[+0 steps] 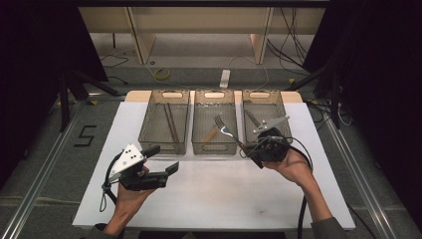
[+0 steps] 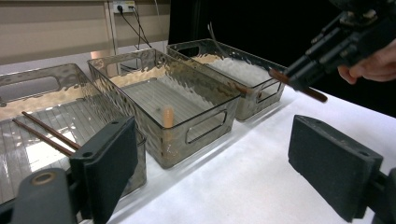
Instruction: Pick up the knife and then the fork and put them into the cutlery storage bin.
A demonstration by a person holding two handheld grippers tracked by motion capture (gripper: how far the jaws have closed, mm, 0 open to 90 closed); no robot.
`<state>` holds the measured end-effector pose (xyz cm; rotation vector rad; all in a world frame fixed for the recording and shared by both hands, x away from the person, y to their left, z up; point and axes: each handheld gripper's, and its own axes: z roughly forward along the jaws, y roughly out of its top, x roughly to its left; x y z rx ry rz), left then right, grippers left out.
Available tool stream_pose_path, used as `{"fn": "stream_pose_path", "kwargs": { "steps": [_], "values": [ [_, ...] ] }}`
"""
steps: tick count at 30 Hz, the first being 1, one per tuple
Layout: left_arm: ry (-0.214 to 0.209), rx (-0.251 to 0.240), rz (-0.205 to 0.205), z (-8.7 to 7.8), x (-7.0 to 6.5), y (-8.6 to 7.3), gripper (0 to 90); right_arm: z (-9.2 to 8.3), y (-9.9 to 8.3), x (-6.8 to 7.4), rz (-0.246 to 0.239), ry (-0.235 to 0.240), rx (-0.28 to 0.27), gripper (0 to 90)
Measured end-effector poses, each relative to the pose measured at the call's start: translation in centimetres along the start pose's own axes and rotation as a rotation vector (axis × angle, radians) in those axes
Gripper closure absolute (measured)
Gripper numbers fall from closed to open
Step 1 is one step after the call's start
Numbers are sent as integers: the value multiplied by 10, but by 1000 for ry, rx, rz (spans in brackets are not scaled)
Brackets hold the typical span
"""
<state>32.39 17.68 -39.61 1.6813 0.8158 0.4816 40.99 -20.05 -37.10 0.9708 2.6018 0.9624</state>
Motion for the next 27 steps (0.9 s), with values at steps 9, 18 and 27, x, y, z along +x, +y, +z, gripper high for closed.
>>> {"fn": "stream_pose_path", "kwargs": {
  "steps": [9, 18, 27],
  "values": [
    [10, -9, -10, -3, 2, 0, 153, -6, 4, -28, 82, -49, -64, 768],
    [31, -20, -26, -9, 4, -2, 153, -5, 5, -42, 113, -68, -80, 768],
    [39, -18, -29, -10, 4, -3, 153, -5, 1, -58, 150, -93, -95, 768]
  ]
}}
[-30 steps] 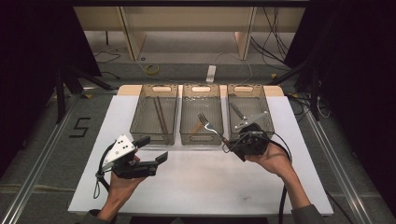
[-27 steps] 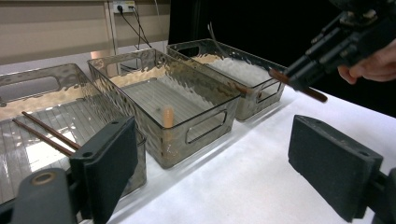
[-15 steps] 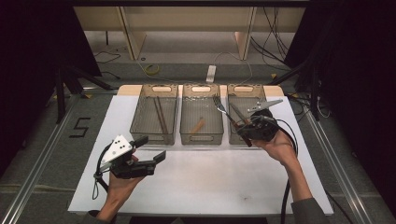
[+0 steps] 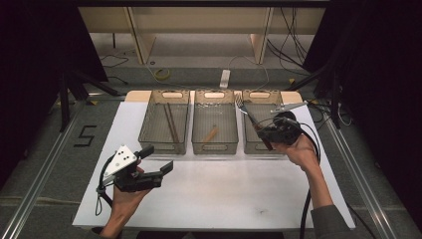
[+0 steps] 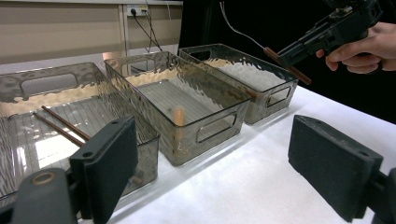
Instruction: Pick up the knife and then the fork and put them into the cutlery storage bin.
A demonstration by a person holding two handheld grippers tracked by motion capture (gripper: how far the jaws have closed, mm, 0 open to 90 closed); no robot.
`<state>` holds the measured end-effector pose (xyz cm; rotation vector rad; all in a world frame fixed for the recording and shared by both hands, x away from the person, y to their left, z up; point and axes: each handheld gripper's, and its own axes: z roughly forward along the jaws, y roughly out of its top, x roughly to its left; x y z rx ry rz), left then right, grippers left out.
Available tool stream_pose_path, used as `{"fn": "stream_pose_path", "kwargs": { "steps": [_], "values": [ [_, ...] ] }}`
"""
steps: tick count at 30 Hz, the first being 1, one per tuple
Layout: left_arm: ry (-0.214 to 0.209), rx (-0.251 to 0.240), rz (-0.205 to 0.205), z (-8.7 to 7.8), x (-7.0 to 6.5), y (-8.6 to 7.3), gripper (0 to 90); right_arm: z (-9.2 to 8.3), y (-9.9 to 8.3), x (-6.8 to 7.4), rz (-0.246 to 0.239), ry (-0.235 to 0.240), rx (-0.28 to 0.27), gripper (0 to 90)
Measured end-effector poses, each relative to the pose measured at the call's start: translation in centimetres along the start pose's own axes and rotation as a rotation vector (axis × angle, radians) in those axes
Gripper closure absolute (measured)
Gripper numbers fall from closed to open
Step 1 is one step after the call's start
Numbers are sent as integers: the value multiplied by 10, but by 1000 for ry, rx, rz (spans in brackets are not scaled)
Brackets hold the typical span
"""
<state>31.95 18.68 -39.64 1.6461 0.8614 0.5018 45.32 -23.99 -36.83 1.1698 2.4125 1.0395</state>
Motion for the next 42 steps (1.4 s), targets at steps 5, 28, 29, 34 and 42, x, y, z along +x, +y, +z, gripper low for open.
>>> {"fn": "stream_pose_path", "kwargs": {
  "steps": [5, 28, 29, 34, 42],
  "values": [
    [-7, 0, 6, 2, -1, 1, 153, -2, -2, -12, 29, -30, -19, 768],
    [-25, 5, 23, 5, -3, 1, 153, 9, 4, -36, 82, -120, -58, 768],
    [-26, 4, 22, 5, -3, 1, 153, 10, 4, -37, 85, -124, -56, 768],
    [-28, 6, 24, 6, -3, 1, 153, 13, 1, -44, 103, -138, -47, 767],
    [-30, 6, 26, 6, -4, 1, 153, 21, -5, -50, 120, -162, -27, 768]
  ]
}}
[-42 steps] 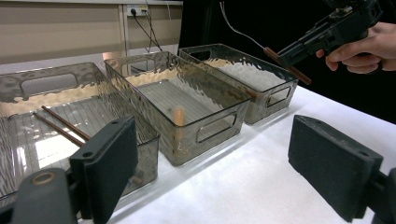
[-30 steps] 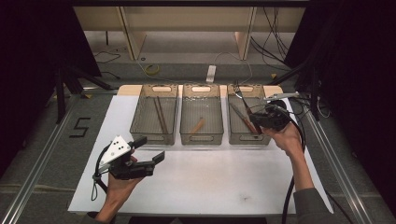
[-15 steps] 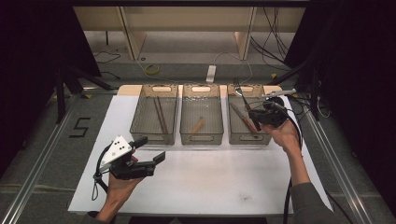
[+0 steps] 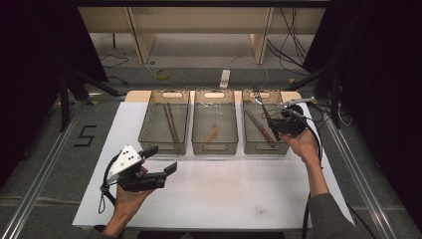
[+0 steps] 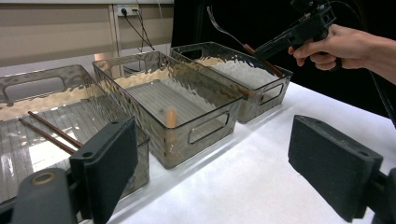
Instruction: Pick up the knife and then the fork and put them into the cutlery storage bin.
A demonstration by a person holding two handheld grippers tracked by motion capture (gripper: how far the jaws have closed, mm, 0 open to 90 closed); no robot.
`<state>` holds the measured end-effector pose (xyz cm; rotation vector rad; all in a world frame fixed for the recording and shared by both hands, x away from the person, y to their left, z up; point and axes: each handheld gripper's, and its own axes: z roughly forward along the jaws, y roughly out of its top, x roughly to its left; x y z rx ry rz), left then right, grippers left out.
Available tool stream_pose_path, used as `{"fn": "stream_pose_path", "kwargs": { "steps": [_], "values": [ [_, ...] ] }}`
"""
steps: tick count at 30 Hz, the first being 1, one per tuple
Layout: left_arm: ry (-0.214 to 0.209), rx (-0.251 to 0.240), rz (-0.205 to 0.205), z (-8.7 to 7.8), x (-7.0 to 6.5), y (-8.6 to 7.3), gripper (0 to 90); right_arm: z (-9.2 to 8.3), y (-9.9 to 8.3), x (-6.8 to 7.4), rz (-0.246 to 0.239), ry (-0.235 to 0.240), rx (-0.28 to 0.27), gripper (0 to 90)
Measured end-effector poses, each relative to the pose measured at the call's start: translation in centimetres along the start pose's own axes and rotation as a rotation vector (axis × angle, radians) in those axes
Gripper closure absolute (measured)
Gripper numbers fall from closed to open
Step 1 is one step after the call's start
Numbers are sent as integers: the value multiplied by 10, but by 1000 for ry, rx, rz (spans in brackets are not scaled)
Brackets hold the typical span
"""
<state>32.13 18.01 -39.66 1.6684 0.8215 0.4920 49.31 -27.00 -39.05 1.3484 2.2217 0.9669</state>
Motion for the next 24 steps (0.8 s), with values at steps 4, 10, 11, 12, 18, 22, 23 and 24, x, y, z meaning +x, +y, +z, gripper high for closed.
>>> {"fn": "stream_pose_path", "kwargs": {
  "steps": [4, 10, 11, 12, 18, 22, 23, 24],
  "values": [
    [-3, 5, 6, 1, -1, 0, 153, 1, -1, -1, 6, -3, 3, 767],
    [-1, 3, 3, 1, -1, 0, 153, 4, -3, -2, 8, -5, 14, 767],
    [-1, 3, 3, 1, -1, 0, 153, 5, -4, -2, 6, -6, 16, 767],
    [0, 4, 4, 1, -1, 0, 153, 5, -4, -2, 5, -5, 20, 767],
    [0, 2, 3, 0, -1, 0, 153, 9, -6, -3, 6, -10, 38, 767],
    [1, 3, 4, 1, -1, 0, 153, 11, -7, -3, 1, -16, 46, 767],
    [2, 4, 5, 1, -1, 0, 153, 12, -7, -3, -2, -16, 49, 766],
    [3, 4, 5, 1, -1, 0, 153, 12, -7, -3, -3, -16, 52, 766]
  ]
}}
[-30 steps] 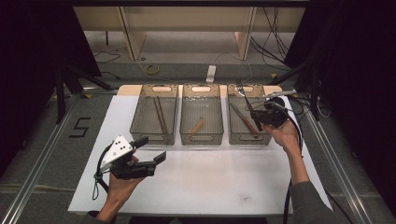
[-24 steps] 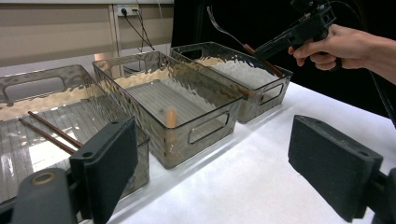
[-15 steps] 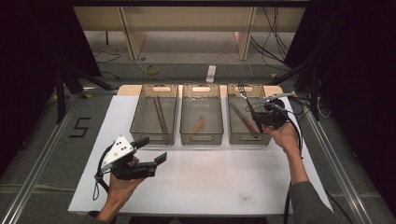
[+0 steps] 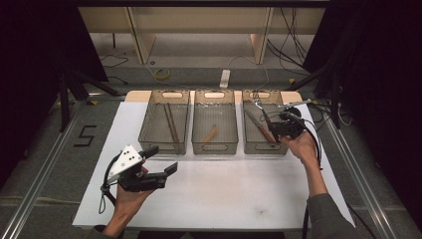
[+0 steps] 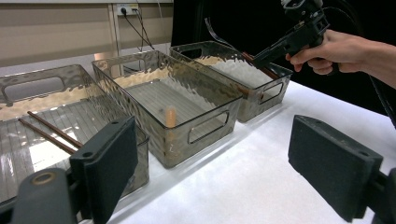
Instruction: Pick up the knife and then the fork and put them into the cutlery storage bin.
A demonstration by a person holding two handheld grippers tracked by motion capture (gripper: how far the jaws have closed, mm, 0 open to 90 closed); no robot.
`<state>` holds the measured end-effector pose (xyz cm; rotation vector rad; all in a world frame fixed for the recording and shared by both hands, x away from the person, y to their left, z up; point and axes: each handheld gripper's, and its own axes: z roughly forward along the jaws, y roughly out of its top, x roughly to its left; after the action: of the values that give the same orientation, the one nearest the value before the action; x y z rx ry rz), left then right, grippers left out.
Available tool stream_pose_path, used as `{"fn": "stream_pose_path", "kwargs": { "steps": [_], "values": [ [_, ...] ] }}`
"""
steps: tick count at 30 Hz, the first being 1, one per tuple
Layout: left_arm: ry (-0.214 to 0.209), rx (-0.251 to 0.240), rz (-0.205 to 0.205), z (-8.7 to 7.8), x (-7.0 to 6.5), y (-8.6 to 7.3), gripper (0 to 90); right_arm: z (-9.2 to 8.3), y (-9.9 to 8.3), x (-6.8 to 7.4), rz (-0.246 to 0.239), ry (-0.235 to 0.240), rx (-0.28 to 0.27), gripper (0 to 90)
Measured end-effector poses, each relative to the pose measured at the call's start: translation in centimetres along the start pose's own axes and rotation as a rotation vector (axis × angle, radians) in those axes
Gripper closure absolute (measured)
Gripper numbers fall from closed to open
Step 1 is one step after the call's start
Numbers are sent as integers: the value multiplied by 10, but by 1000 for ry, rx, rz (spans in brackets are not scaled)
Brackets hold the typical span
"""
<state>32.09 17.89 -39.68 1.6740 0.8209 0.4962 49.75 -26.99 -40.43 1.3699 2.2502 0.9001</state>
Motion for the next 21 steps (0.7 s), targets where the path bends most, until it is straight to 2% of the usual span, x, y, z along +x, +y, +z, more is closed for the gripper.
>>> {"fn": "stream_pose_path", "kwargs": {
  "steps": [5, 8, 10, 11, 17, 21],
  "values": [
    [0, -2, -3, 0, 0, 0, 153, 4, -1, 0, 7, -7, 12, 765],
    [0, -1, -1, 0, 0, 0, 153, 6, -2, 1, 8, -31, 18, 746],
    [0, -2, -2, 0, 0, 0, 153, 6, -1, 1, 26, -17, 15, 602],
    [0, -1, -4, 0, 0, 0, 153, 5, 0, 1, 33, -12, 16, 568],
    [0, 0, -1, 0, 0, 0, 153, -4, 4, 6, 14, 6, -25, 476],
    [2, 5, -4, 0, 1, 0, 153, -7, 5, 10, 9, 34, -22, 412]
  ]
}}
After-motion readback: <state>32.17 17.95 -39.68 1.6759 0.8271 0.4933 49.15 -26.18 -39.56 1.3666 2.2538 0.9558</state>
